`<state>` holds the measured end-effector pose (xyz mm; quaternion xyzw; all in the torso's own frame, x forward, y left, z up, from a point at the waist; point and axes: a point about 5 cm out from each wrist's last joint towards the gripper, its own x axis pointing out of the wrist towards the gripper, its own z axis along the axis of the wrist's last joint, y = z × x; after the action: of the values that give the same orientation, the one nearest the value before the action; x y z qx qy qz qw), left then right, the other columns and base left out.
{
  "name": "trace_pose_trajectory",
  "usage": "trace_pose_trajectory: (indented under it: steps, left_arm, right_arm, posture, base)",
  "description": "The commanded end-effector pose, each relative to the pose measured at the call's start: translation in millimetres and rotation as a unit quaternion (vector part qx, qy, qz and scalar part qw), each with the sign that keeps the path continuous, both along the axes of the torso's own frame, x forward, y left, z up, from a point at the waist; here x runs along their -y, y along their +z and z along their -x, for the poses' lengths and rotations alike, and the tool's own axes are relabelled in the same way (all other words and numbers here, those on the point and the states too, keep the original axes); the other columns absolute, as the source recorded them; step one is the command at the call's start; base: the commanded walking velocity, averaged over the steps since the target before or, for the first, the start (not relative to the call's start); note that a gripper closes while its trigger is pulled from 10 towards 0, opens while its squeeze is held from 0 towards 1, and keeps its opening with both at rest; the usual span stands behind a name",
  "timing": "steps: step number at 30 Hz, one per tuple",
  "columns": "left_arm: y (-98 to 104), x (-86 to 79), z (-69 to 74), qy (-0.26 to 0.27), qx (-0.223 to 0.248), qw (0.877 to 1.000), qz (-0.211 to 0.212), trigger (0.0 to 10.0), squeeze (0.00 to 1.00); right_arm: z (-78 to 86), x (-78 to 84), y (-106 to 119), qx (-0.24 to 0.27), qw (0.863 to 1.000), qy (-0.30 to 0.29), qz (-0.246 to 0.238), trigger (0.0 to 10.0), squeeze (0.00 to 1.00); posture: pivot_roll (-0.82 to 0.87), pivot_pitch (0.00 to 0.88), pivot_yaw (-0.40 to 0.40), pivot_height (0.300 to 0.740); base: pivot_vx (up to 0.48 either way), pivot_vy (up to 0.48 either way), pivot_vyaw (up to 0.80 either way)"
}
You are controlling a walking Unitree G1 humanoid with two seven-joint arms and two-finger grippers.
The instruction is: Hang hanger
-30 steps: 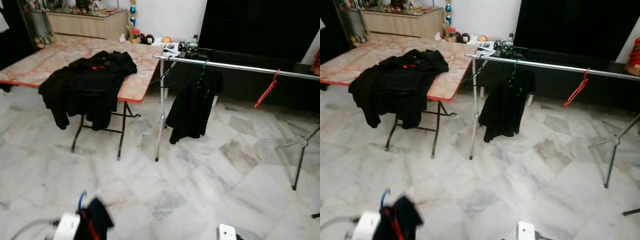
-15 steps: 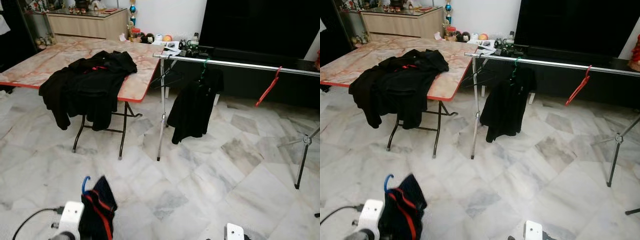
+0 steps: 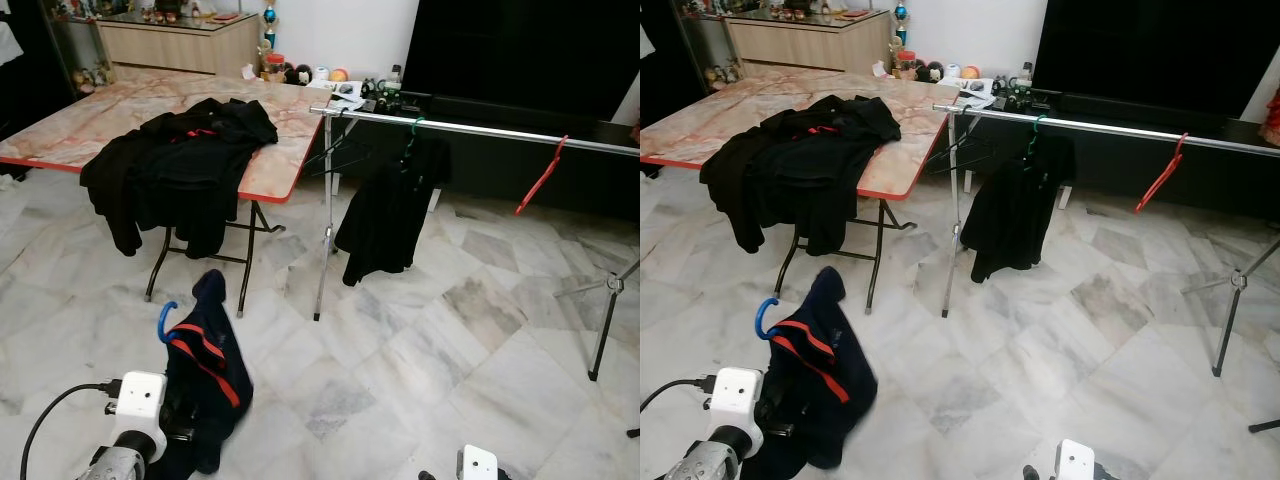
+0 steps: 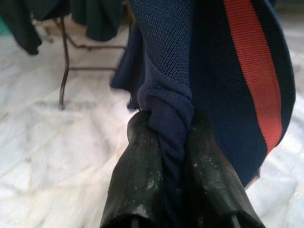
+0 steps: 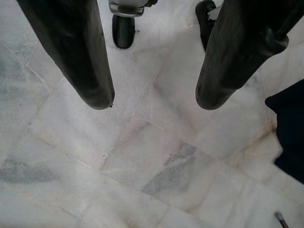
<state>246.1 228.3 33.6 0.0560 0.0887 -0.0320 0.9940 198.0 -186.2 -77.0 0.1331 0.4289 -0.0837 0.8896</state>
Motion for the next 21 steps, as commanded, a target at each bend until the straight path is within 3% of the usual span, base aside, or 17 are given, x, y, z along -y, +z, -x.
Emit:
trace_pose_trajectory:
  steps: [1, 12, 19, 21]
  left_arm:
    - [12.7, 4.6, -5.9, -0.009, 0.029, 1.0, 0.008, 10.0, 0.0]
    - [15.0, 21.3, -6.2, -0.053, -0.002, 0.999, 0.009, 10.0, 0.0]
    - [15.4, 37.6, -13.6, -0.066, 0.004, 0.998, 0.019, 10.0, 0.0]
    - [14.5, 52.7, -15.0, -0.082, 0.0, 0.996, 0.033, 10.0, 0.0]
  right_arm:
    - [3.0, 1.5, -1.3, 0.0, 1.0, -0.014, 0.002, 10.0, 0.0]
    - [14.9, -15.6, -7.9, 0.008, 0.997, -0.064, -0.033, 10.0, 0.0]
    - [20.1, -8.4, -9.5, 0.005, 0.997, -0.07, -0.024, 10.0, 0.0]
    - [25.5, 2.7, -10.6, 0.002, 0.996, -0.088, -0.012, 10.0, 0.0]
  posture:
    - [0.22, 0.007, -0.04, 0.74]
    - [0.19, 0.0, 0.048, 0.74]
    - [0.15, 0.0, 0.037, 0.74]
    - [0.12, 0.0, 0.041, 0.74]
  base:
    - [0.0, 0.0, 0.0]
    - [0.0, 0.0, 0.0]
    - [0.0, 0.0, 0.0]
    - [0.0, 0.0, 0.0]
